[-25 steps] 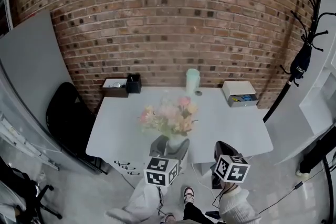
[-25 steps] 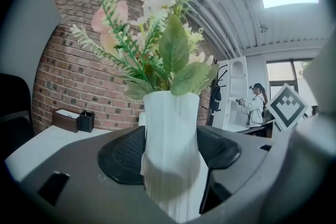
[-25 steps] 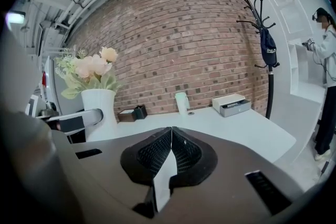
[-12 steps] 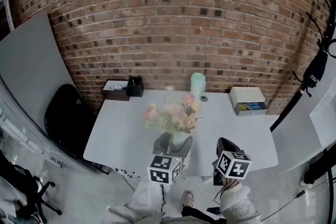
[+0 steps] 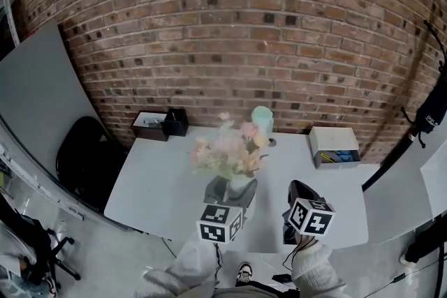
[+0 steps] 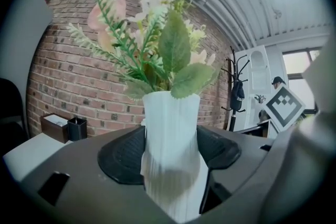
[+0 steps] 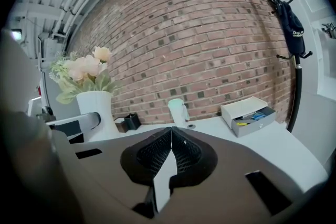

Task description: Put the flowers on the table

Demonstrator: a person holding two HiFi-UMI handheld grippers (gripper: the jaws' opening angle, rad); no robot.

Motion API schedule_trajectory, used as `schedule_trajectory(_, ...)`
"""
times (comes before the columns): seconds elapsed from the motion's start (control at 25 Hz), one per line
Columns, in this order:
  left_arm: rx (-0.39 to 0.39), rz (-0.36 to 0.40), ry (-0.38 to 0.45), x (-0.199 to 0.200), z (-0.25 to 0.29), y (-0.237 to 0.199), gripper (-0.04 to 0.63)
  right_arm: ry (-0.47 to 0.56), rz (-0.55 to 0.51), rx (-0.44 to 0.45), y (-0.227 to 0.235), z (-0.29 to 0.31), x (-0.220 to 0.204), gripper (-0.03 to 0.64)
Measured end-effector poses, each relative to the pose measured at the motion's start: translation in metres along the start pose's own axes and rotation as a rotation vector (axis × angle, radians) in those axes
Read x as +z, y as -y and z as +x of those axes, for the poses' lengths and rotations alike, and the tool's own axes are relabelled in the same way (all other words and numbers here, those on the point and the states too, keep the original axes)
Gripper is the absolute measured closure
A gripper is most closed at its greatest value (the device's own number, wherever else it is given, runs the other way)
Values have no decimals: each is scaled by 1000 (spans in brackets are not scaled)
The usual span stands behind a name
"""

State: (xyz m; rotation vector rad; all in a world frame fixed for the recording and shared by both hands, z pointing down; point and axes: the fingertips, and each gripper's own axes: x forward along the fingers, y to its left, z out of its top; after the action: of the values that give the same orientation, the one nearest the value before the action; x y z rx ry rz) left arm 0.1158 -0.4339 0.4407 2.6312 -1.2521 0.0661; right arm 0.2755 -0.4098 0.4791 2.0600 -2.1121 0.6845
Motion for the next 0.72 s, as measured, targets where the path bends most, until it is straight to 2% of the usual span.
schedule_trajectory(0.24,37,1,5,3,27,1,281,-29,-1,39,19,24,2,594)
schedule_trajectory(0.52,81,-1,-2,1,41,-13,281,-41,-3,84,19,47,7,594)
schedule_trajectory(0.72,80,-1,-9,-2,53,-24,281,-42,-12,85,18,63,15,594)
